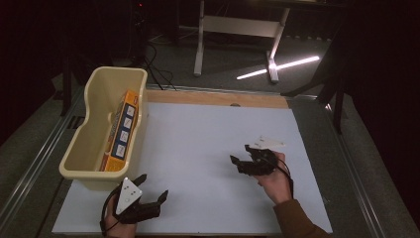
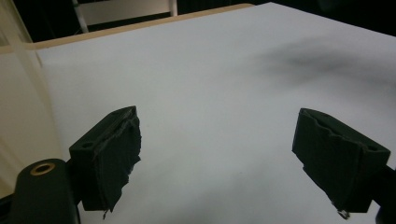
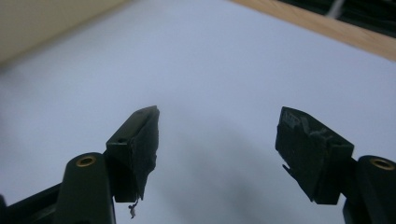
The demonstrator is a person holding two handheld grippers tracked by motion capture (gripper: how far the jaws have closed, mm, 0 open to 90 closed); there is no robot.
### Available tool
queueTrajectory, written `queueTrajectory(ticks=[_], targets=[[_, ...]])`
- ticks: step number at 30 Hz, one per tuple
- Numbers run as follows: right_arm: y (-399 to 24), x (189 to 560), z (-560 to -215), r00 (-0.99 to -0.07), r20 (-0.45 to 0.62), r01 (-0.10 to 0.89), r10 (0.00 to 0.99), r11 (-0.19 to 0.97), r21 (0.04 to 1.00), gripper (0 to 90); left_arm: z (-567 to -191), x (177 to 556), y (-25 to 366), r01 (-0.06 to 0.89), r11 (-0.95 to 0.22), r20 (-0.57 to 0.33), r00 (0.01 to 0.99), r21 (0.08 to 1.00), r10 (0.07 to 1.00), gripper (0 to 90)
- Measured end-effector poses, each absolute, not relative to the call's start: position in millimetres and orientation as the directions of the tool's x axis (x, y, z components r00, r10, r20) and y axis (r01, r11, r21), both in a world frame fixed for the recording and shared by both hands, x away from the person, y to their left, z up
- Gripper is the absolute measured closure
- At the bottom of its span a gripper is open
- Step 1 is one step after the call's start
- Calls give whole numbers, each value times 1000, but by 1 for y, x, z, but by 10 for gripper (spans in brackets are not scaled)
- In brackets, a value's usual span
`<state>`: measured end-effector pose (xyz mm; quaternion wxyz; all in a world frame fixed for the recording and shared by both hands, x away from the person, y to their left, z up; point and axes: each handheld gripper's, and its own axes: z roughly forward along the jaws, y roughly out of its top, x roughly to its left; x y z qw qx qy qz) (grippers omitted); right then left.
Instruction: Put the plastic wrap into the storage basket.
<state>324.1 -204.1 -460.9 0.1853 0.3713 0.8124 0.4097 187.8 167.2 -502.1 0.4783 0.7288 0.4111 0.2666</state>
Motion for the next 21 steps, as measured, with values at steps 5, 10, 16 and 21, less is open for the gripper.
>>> queueTrajectory(ticks=[5, 10, 16, 21], targets=[[-247, 308, -488, -631, 18, 469, 776, 363, 805, 254, -502, 188, 169, 347, -198, -6, 507, 917, 862, 154], [-277, 294, -498, -620, 36, 476, 784, 338, 812, 250, -502, 189, 170, 352, -197, -5, 499, 915, 866, 155], [-311, 265, -497, -584, 29, 437, 811, 284, 853, 239, -501, 189, 170, 353, -196, -5, 495, 915, 869, 155], [-315, 258, -492, -580, 20, 402, 814, 265, 876, 237, -501, 190, 170, 354, -198, -3, 493, 914, 870, 155]])
